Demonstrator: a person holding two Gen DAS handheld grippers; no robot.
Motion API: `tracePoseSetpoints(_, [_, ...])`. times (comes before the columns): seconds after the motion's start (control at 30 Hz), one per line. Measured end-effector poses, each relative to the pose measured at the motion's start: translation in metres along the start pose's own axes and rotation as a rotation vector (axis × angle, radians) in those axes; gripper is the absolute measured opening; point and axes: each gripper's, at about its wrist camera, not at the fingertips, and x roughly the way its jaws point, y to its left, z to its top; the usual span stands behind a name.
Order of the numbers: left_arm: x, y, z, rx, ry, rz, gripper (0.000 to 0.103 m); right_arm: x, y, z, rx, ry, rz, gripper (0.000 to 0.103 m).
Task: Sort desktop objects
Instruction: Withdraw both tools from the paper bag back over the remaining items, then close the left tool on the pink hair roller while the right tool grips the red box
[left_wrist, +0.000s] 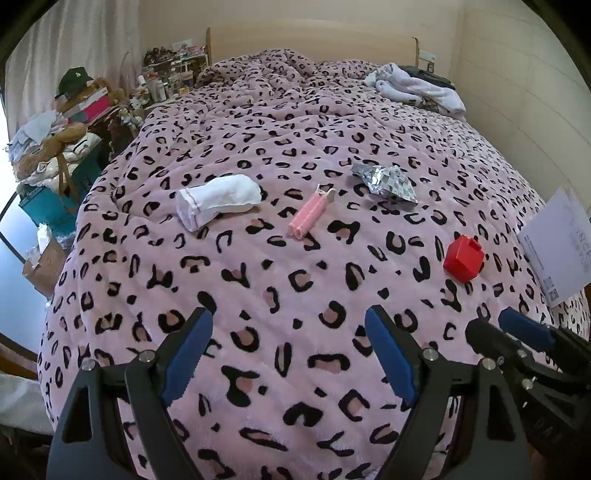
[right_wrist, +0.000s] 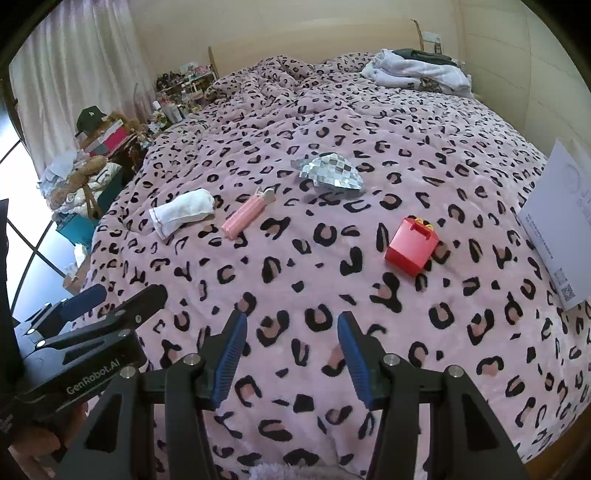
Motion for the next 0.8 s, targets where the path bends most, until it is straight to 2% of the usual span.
tracePoseSetpoints(0.2, [0.009,-0.007,0.005,0.029,-0.007,-0.015,0.086,0.004,-0.01,-0.006,0.051,-0.012,-0.012,0.052])
tracePoseSetpoints(0.47, [0.032,-0.012,0.013,0.061,-0.027,-0.066,0.088,0.007,-0.051,-0.013,0.223,-0.094,-0.056,0.052])
tracePoseSetpoints(0.6, [0.057,-0.011,0.024,0.091,-0.035,-0.088,0.091,0.016,-0.075,-0.013,0.304,-0.105,-0.091,0.053])
tracePoseSetpoints(0.8, [0.095,-0.017,0.05,0.173,-0.052,-0.079,0.093,0.04,-0.099,0.0,0.398,-0.123,-0.117,0.056])
